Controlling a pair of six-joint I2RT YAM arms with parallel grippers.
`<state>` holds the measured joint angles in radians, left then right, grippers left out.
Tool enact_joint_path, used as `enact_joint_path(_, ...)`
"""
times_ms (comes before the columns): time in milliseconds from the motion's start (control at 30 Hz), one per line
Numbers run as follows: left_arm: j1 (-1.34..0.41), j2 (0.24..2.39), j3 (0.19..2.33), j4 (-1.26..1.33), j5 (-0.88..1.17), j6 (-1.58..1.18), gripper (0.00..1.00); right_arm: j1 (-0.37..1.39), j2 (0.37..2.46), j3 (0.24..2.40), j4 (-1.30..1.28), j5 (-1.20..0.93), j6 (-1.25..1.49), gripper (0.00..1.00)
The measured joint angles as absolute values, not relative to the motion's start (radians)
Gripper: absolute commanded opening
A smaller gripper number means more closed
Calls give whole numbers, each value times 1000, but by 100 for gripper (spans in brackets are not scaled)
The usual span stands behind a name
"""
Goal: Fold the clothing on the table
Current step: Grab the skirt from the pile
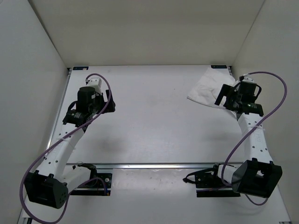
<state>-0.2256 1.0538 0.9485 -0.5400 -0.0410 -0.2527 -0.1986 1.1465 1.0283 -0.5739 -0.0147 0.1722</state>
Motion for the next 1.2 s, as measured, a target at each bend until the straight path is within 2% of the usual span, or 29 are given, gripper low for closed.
enact_joint_path(400,-250,1057,971,-429,36,-210,99,-247,1335,1309,-635,32,179,99)
enact_joint_path(567,-301,1109,973,-353,80,-221,98,-341,1513,1539,-658,44,208,100)
enact_joint_path(833,-291,1247,973,-295,143,-266,99,-398,1840,1748,-710,69,222,98)
enact_joint_path(967,-271,1240,973,-234,143,-278,99,-406,1957,1755,-748,83,223,97)
enact_joint_path(1133,-231,1229,984,-196,141,-278,99,-395,1969,1669,-764,138,221,98)
enact_joint_path(1200,-223,1240,1005,-204,138,-271,99,-384,1969,1648,-759,159,221,94)
